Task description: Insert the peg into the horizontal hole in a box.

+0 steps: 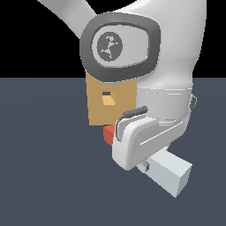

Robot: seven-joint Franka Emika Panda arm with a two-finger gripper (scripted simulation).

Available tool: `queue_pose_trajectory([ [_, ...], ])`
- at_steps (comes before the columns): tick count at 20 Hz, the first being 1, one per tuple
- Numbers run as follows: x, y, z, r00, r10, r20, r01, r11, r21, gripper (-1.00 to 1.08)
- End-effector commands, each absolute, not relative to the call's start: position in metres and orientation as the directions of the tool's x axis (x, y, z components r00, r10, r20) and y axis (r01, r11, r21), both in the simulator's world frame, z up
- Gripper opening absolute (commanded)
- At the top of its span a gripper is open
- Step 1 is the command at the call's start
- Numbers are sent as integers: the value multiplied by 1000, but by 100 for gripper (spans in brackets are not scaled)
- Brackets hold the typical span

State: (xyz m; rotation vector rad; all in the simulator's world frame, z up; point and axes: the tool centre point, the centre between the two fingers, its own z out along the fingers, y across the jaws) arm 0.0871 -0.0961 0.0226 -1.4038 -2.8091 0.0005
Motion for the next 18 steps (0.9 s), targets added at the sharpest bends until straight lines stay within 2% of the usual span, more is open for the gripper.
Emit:
queue_pose_trajectory([
  [1, 87, -96, 23, -600, 800, 1, 800, 600, -1, -100],
  [10, 77, -92, 32, -557, 831, 1, 831, 557, -1, -100],
  [18, 54, -79, 54, -445, 895, 1, 895, 445, 0, -100],
])
